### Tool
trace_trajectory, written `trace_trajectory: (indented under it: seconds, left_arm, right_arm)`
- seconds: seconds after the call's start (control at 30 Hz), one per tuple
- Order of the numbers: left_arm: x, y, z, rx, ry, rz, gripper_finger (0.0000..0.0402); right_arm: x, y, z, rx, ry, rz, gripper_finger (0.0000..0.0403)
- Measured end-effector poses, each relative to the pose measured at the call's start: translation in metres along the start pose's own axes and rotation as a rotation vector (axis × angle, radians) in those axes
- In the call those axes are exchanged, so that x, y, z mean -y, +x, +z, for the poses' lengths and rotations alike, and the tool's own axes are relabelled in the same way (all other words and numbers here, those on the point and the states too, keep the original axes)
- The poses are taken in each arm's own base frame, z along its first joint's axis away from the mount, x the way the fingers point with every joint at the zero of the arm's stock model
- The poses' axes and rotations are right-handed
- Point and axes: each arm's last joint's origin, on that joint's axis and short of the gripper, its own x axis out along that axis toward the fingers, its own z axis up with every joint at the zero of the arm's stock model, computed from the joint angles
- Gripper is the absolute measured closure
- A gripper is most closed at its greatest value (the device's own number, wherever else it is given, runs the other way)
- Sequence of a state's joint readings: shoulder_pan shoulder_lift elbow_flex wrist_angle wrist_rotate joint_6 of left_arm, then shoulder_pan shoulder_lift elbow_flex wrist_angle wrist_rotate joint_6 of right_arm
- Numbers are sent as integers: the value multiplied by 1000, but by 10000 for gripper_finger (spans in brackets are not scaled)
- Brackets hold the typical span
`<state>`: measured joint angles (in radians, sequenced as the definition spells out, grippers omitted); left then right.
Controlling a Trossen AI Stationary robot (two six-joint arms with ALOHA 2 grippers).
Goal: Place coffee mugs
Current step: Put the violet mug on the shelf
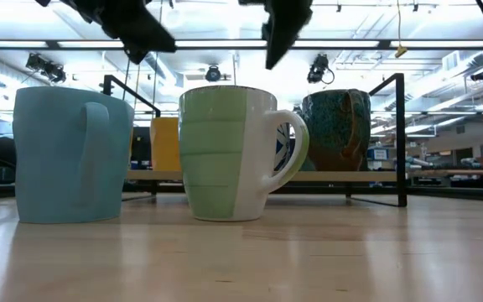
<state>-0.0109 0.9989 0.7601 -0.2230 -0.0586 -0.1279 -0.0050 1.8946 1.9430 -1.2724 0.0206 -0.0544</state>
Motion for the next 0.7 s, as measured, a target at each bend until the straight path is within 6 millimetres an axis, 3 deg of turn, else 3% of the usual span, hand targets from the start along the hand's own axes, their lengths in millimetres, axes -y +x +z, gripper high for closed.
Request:
trace_trajectory:
  seconds: [0.2,0.37,0.7]
  left_arm:
    - [-1,0,-9,-92,12,12,324]
    - [-1,0,-7,-69,4,9,324]
    - [0,0,1,6,-49,-1,324]
  right_arm:
    - [-33,-2,11,116,-148,-5,256]
    - [-64,15,15,97,-239,-74,256]
    - [-94,38,18,65,-263,-144,257]
